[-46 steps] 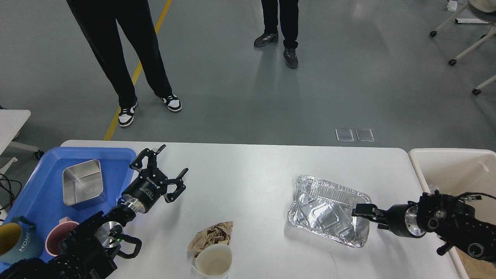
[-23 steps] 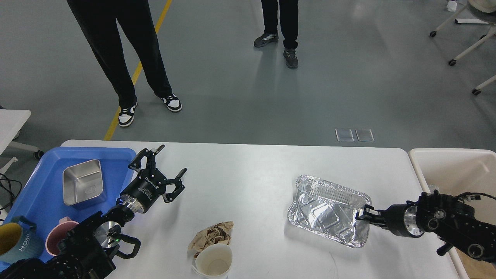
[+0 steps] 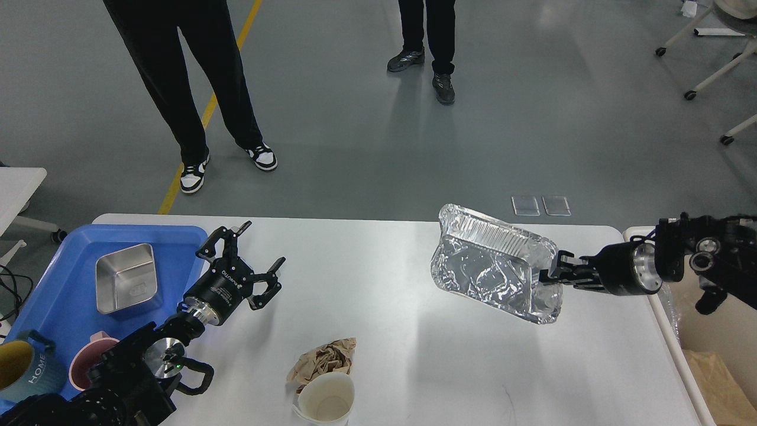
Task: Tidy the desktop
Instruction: 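Lift the foil tray upward with the right gripper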
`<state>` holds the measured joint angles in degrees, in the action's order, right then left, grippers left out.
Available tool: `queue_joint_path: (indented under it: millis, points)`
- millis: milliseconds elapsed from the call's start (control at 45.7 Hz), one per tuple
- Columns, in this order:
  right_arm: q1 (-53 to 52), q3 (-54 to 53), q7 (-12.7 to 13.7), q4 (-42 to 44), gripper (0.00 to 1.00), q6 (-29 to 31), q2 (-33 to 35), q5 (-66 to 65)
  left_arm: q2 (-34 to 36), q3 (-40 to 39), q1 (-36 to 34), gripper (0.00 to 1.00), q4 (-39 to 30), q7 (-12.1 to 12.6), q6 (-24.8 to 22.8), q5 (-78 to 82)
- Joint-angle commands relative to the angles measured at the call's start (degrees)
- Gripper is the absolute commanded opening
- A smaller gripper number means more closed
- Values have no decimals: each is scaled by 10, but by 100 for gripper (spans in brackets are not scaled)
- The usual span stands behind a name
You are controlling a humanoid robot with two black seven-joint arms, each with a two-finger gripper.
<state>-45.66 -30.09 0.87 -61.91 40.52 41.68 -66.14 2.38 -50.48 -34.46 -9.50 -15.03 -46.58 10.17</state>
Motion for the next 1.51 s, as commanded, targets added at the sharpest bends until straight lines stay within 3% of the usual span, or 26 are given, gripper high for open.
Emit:
queue_joint_path:
  millis: [0, 175, 350, 547, 722, 963, 1423, 1488]
  points:
    - [-55, 17, 5, -1, 0, 20, -11, 1, 0, 0, 0, 96, 0, 0, 0, 0]
    - [-151, 114, 9, 5, 0, 23, -47, -5, 0, 0, 0, 96, 0, -7, 0, -1]
    - [-232, 223, 41, 20, 0, 47, -85, -8, 0, 0, 1, 96, 0, -16, -1, 0]
    - [-299, 326, 61, 115, 0, 62, -159, -9, 0, 0, 1, 96, 0, -20, -1, 0]
    - [-351, 336, 72, 227, 0, 96, -247, 15, 0, 0, 1, 96, 0, -22, -1, -1]
    - [-367, 365, 94, 315, 0, 99, -333, 72, 19, 0, 0, 96, 0, -22, -2, -1]
    - [-358, 386, 94, 360, 0, 98, -355, 109, 26, -10, -1, 96, 0, -24, -1, -9]
    - [-358, 387, 94, 360, 0, 98, -355, 115, 27, 1, -3, 96, -1, -13, -6, -2]
